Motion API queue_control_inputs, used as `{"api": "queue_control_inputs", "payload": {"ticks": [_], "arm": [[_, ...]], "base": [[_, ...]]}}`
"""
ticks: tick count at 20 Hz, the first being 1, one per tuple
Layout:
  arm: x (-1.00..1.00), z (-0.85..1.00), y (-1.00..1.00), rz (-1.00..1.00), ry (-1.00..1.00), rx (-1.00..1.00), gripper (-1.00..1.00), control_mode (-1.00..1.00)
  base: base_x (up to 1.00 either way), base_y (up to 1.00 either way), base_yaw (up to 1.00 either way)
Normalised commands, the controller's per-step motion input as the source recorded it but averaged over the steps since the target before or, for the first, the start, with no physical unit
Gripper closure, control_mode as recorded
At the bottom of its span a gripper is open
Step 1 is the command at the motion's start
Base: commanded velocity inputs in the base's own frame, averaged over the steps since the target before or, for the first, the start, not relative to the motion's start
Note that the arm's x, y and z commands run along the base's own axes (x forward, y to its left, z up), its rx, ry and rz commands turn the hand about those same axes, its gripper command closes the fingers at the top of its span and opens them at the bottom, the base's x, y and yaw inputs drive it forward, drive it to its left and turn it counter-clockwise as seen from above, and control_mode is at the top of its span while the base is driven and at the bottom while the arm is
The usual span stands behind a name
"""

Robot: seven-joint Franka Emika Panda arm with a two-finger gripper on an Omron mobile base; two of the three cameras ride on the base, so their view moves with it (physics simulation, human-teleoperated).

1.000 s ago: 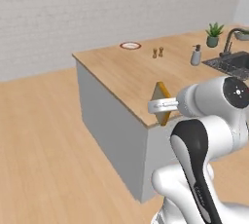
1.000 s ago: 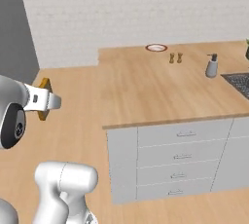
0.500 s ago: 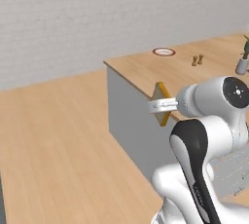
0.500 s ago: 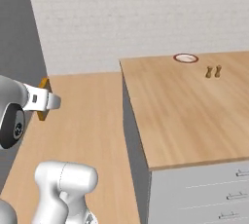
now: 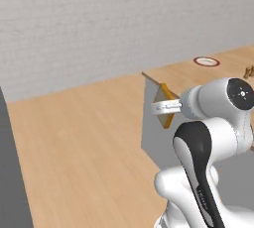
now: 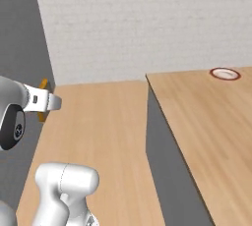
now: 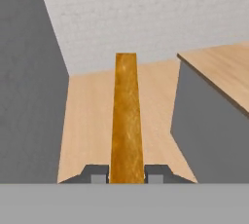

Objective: Start the toaster. Once the lever pops up, take the bread to the plate on the dining counter.

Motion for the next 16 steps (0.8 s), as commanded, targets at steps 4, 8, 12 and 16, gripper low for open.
{"api": "queue_control_inputs", "payload": {"ticks": [4, 8, 12, 16], "arm": [[0.0, 0.0, 0.0, 0.0, 0.0, 0.0, 1.0, 1.0], [0.0, 0.0, 0.0, 0.0, 0.0, 0.0, 1.0, 1.0], [0.0, 0.0, 0.0, 0.0, 0.0, 0.0, 1.0, 1.0], [0.0, 0.0, 0.0, 0.0, 0.0, 0.0, 1.0, 1.0]], "base": [[1.0, 0.83, 0.0], [1.0, 0.52, 0.0], [1.0, 0.29, -0.01], [1.0, 0.13, -0.1]]}}
